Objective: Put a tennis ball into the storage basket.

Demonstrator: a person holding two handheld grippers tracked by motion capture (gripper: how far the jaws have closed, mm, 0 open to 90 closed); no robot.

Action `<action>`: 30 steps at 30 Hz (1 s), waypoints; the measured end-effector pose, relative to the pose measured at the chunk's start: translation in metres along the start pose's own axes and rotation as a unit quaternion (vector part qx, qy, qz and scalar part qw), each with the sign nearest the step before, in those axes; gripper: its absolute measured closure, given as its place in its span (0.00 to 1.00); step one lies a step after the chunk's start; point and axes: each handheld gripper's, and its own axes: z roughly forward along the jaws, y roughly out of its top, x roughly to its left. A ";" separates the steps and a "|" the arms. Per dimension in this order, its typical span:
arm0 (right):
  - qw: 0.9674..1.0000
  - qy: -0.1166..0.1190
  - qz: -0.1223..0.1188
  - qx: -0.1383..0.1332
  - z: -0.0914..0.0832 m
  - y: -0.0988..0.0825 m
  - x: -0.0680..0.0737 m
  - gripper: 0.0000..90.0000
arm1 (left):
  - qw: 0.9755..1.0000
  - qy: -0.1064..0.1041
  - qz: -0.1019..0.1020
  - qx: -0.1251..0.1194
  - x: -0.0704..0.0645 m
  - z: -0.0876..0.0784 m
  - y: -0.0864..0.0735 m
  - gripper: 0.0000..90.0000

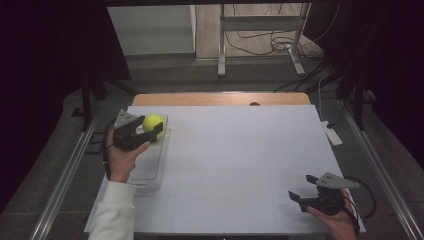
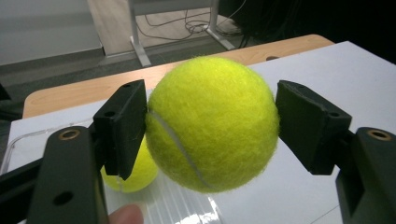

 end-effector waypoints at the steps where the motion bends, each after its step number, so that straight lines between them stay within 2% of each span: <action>1: 1.000 -0.001 -0.001 0.001 0.000 0.000 0.000 0.12 | 1.000 0.003 -0.001 0.002 0.001 0.000 -0.001 0.32; 13: 1.000 -0.001 -0.001 0.002 0.000 0.000 0.000 0.12 | 1.000 0.018 -0.010 0.013 0.013 -0.006 -0.009 0.32; 20: 1.000 0.001 -0.001 0.002 0.001 0.000 0.000 0.12 | 0.999 0.032 -0.016 0.027 0.020 -0.007 -0.014 0.32; 30: 1.000 0.001 -0.001 0.002 0.002 0.000 0.000 0.12 | 0.998 0.035 -0.021 0.040 0.026 -0.008 -0.018 0.32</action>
